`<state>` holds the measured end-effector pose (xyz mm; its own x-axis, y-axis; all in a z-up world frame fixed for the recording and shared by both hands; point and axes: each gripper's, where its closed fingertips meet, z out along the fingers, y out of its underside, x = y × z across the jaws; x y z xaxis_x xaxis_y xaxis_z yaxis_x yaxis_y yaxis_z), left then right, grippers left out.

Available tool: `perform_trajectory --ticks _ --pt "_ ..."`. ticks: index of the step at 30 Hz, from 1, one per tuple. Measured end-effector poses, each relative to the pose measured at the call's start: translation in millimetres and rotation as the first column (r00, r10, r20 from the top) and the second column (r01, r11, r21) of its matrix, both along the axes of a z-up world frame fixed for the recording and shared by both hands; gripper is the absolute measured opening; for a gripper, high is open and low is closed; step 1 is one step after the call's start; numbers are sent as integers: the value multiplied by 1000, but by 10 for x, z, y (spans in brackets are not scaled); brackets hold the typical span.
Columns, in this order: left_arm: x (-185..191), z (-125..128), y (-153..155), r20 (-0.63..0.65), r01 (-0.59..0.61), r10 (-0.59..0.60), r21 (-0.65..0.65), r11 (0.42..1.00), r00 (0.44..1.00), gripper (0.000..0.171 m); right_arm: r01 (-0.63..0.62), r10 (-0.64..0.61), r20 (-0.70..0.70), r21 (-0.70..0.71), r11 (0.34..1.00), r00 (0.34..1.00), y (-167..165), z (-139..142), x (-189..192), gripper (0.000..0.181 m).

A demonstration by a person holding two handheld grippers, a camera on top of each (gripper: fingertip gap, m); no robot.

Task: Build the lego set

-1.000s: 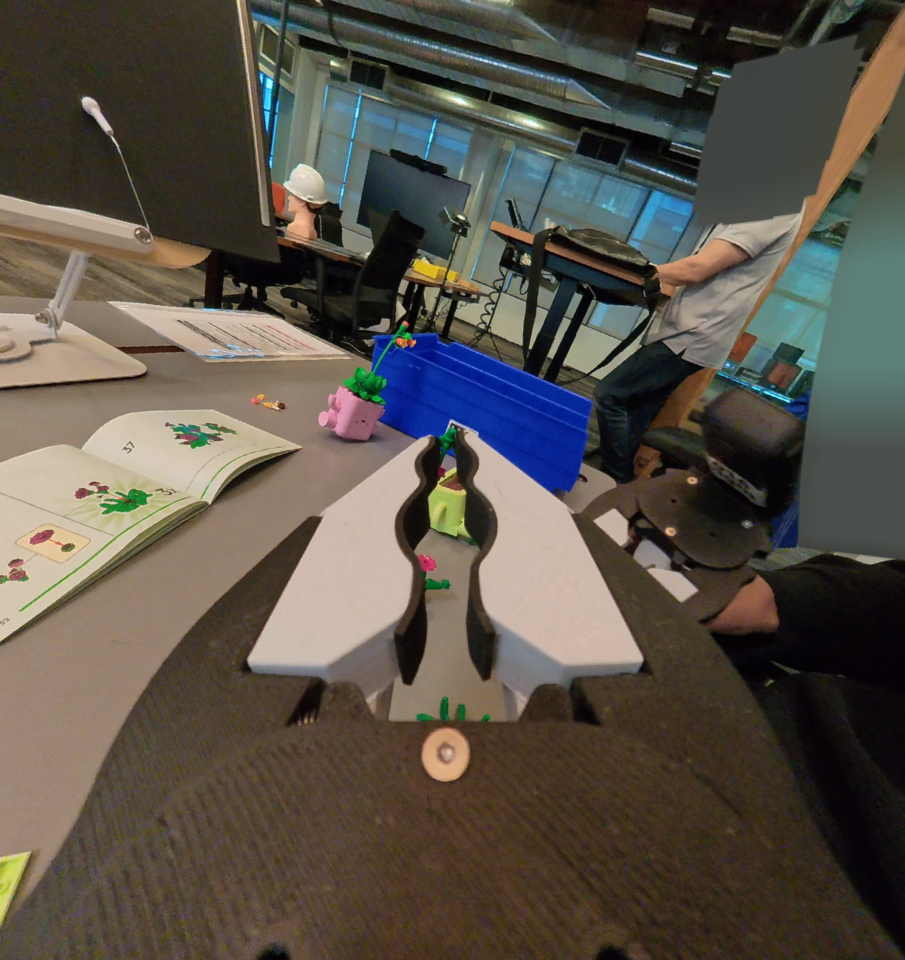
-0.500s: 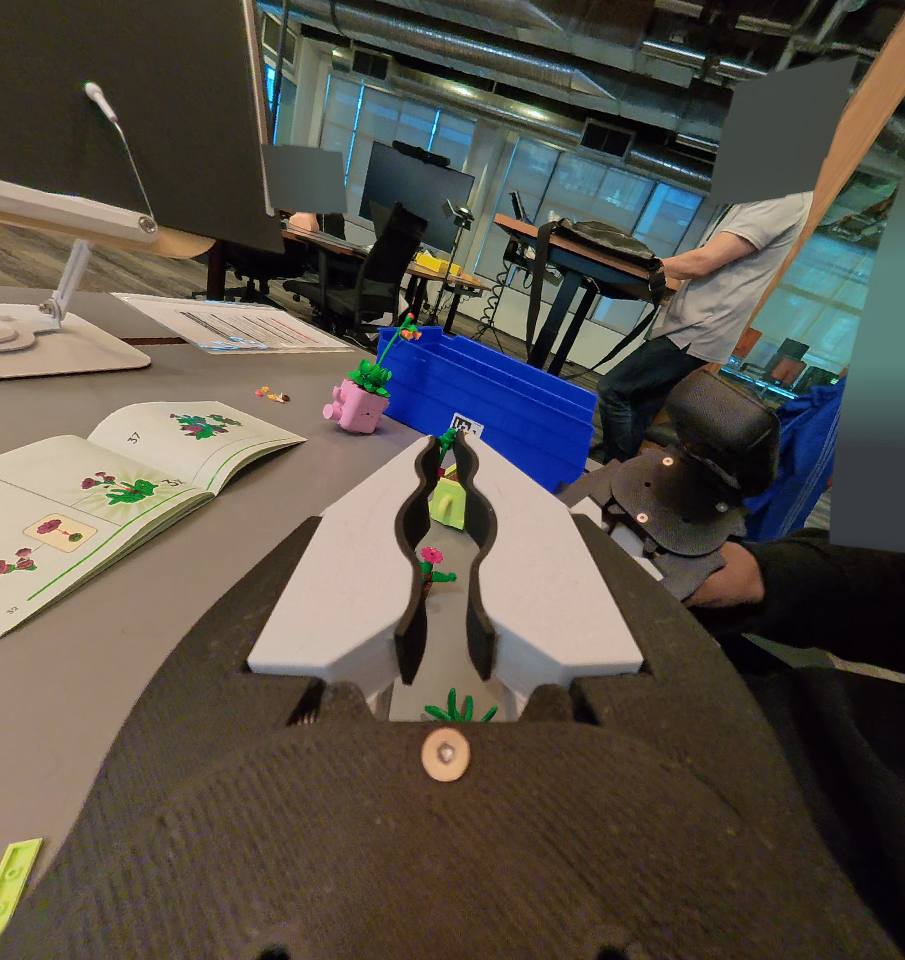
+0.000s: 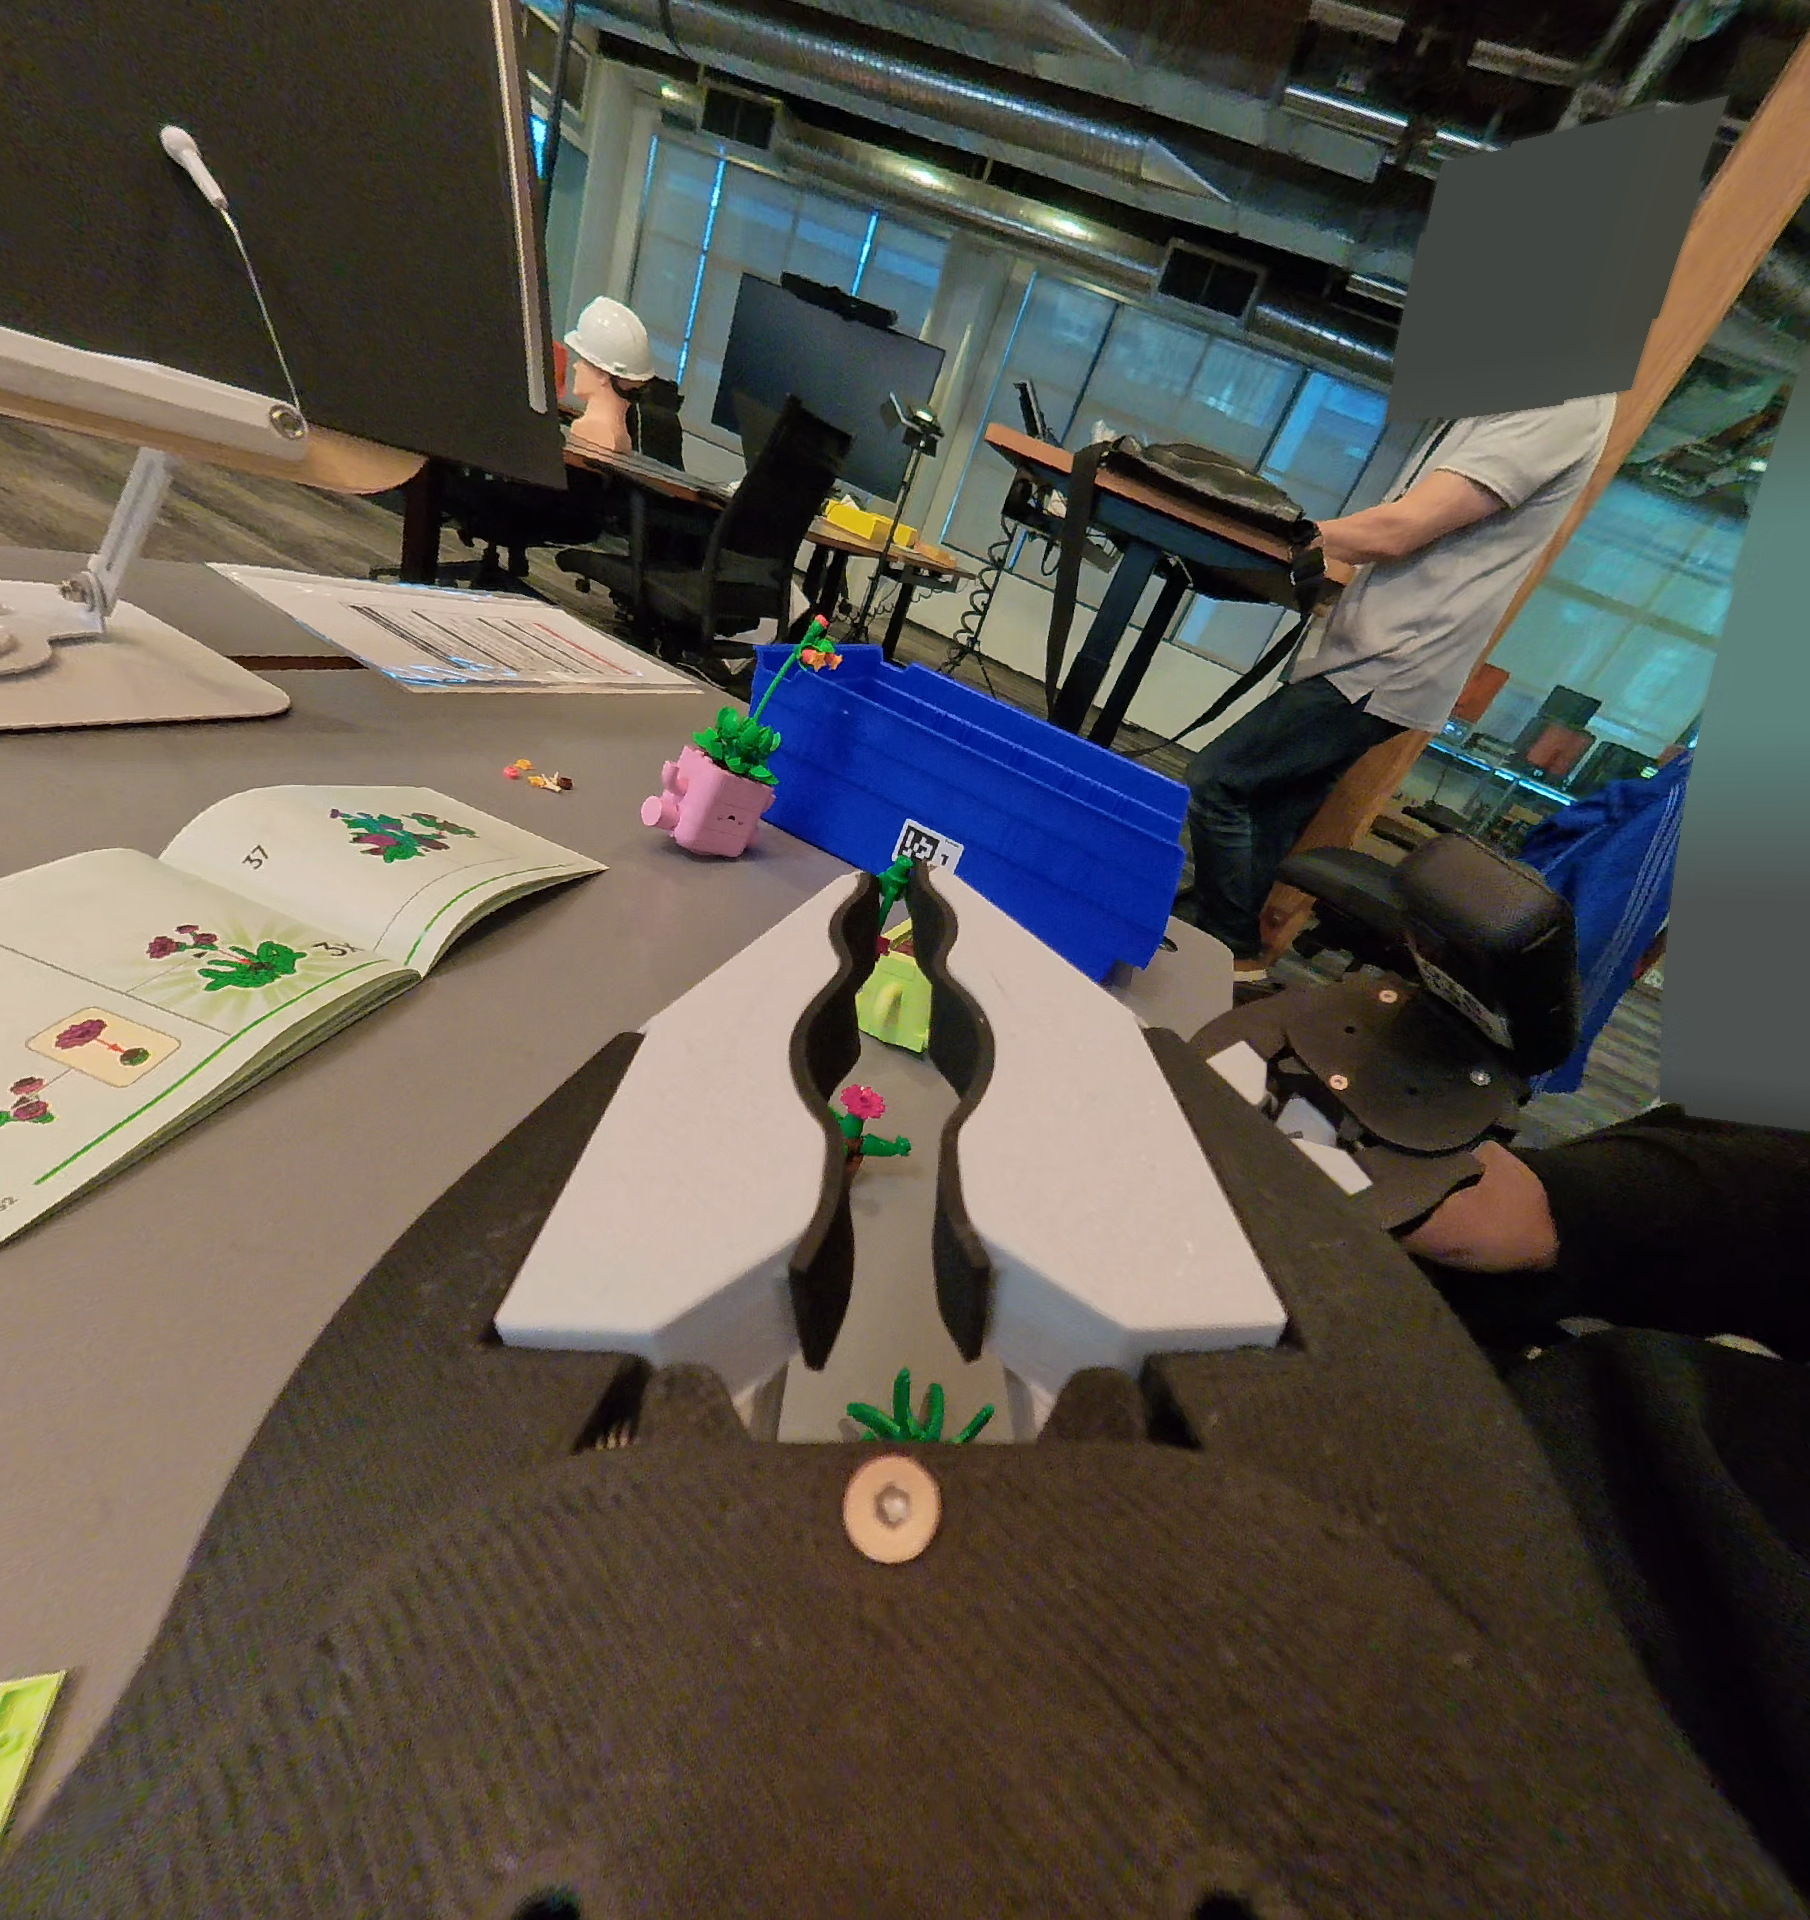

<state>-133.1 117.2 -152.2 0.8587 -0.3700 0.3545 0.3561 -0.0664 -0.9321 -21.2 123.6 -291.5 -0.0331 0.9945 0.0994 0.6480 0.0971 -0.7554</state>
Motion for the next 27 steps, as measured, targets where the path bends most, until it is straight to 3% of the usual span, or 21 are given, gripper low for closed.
perform_trajectory --ticks 4,7,11,16,19,23,27 --pt "18 -9 7 3 7 -7 -4 1000 1000 5 -46 46 -5 -40 998 999 -22 109 4 34" --pt "30 -12 8 -5 7 -7 -5 1000 1000 5 -174 176 8 -104 979 984 -53 237 10 39" --pt "48 -24 14 0 16 -16 -8 1000 1000 5 -384 394 77 -118 916 916 -19 312 39 24" --pt "57 -38 22 -19 12 -12 -15 1000 1000 5 -557 562 246 -97 825 790 17 139 56 15" --pt "58 -55 28 -14 18 -18 -20 1000 1000 5 -615 621 308 -128 778 721 -9 60 74 10" --pt "48 -66 30 -16 16 -16 -23 1000 1000 5 -637 648 336 -159 754 683 -49 9 57 3" --pt "19 -65 24 0 16 -16 -21 1000 1000 5 -611 612 322 -118 783 722 -9 30 -19 2"
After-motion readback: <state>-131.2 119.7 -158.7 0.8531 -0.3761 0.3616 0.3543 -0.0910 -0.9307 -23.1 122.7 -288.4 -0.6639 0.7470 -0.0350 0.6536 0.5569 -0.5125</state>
